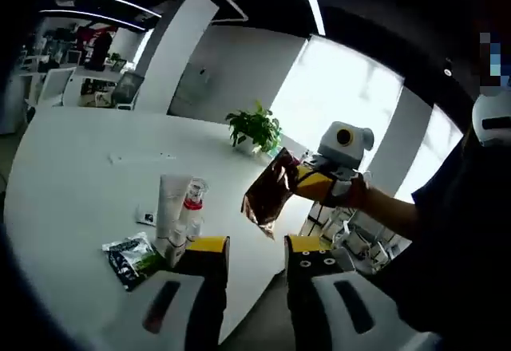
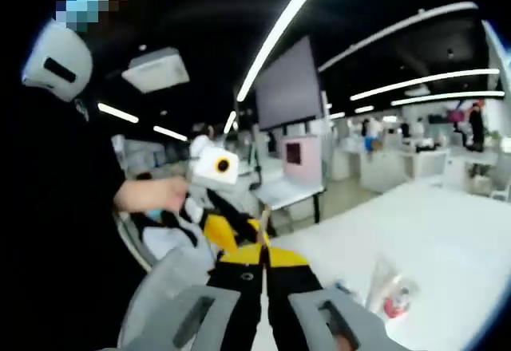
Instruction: Arrange the skincare products in the storage area until every visible bottle or jar stands upright without overlapping.
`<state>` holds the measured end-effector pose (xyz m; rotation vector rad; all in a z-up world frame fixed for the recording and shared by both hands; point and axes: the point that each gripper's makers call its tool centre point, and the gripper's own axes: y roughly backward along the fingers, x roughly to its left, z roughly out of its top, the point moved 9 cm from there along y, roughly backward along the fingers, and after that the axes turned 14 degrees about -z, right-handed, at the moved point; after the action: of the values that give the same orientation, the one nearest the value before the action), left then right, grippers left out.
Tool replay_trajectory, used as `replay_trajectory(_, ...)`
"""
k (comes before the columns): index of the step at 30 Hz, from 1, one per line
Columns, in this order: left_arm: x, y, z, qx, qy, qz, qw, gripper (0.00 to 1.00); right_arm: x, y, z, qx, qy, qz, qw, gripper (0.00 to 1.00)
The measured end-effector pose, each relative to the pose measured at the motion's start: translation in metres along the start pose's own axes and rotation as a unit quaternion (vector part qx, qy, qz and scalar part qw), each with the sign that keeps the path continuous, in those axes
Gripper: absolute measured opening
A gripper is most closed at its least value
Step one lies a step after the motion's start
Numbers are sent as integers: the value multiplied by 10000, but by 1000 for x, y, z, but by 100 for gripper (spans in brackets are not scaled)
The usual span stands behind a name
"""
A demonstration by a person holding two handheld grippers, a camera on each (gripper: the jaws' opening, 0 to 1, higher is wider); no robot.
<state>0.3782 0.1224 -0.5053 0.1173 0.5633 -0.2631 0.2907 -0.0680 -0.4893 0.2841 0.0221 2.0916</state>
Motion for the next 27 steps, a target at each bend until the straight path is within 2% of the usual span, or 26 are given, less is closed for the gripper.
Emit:
replay_trajectory(1, 0, -1, 1, -146, 9, -33, 9999, 24, 2, 0, 0, -133, -336, 16, 9993, 0)
replay_trajectory(3, 0, -3, 4, -524, 31, -8, 9986, 25, 2, 0, -2, -366, -594, -66, 9975, 0)
replay_trajectory(5, -1, -3, 7, -759, 18, -36, 9971, 22, 2, 0, -3, -502, -849, -125, 9950, 0)
replay_trajectory(7, -1, -2, 9, -825, -23, -35, 9966, 21, 5, 0, -6, -706, -1444, -58, 9870, 0)
replay_trajectory(10, 1, -2, 7, -831, -89, 34, 9965, 18, 7, -2, -12, -891, -1865, -149, 9783, 0)
replay_trajectory(13, 0, -2, 7, -1009, 38, -46, 9949, 13, 10, -7, -19, -971, -2199, -300, 9702, 0)
replay_trajectory(15, -1, -2, 7, -1114, -3, -47, 9938, 11, 12, -11, -24, -1068, -2544, -369, 9605, 0)
replay_trajectory(18, 0, -3, 6, -1119, 25, 27, 9937, 8, 13, -17, -31, -1094, -2822, -437, 9521, 0)
replay_trajectory(19, 3, -1, 5, -1144, -121, 207, 9931, 6, 13, -18, -33, -1131, -2950, -455, 9477, 0)
replay_trajectory(20, 5, 1, 6, -1195, -200, 281, 9922, 4, 13, -19, -34, -1127, -2956, -489, 9474, 0)
replay_trajectory(22, 5, 2, 6, -1317, 143, 189, 9910, 2, 16, -20, -37, -1096, -2906, -582, 9488, 0)
replay_trajectory(25, 5, 4, 5, -1376, 190, 126, 9902, 0, 20, -20, -41, -945, -2868, -679, 9509, 0)
replay_trajectory(27, 4, 3, 5, -1338, 518, -15, 9897, 0, 21, -19, -44, -880, -2754, -771, 9542, 0)
